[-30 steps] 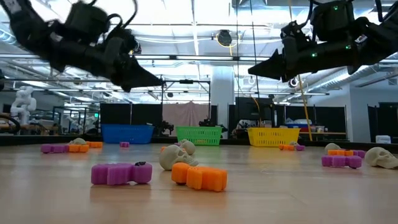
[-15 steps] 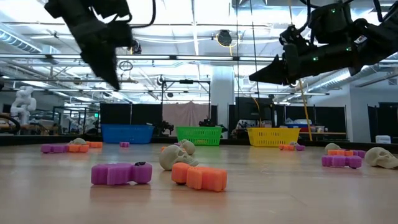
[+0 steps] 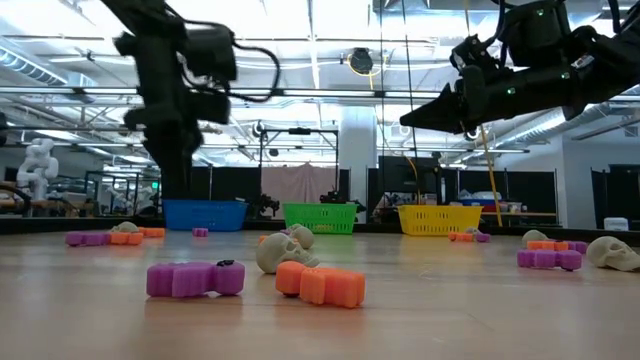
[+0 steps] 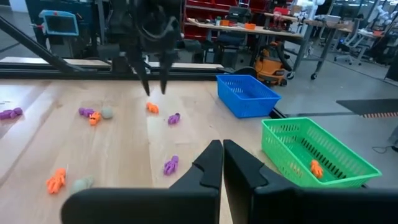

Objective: Sort Halloween decoration
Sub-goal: Put the purple skeleton toy into the blue basket

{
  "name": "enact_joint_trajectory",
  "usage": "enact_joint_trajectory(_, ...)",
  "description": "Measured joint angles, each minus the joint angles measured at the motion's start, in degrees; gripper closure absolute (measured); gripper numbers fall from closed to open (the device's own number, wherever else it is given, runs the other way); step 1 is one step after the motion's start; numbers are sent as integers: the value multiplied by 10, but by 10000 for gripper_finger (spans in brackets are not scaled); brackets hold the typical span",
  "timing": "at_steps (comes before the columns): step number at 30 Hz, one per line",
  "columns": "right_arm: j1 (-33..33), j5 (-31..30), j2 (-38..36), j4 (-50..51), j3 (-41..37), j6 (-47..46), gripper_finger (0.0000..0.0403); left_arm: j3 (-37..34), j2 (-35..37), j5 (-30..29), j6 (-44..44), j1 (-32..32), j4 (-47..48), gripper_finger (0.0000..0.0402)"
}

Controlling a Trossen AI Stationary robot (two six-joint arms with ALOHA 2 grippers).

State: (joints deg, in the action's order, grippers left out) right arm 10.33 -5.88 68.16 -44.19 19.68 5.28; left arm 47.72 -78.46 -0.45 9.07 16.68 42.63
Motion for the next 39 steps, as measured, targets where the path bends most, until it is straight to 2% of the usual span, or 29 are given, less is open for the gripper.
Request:
enact_joint_trajectory(7,0,0,1,4,0,0,403,56,-100,-20,162,23,-1,246)
enact_joint_trajectory(16,0,0,34,7,0,0,403,82,-187,-62,273,34,-1,246)
enact_joint_trajectory(21,0,-1,56,-16,0,0,403,83,-212,-62,276,39,-1,247)
enact_joint_trajectory(24,0,-1,64,-27,0,0,403,84,-219,-60,276,39,-2,260)
enact_joint_trajectory(33,0,-1,68,-40,1,0,403,81,-205,-49,270,40,-7,386)
enact_joint_trajectory(39,0,-1,68,-40,1,0,403,112,-142,-50,192,52,19,384)
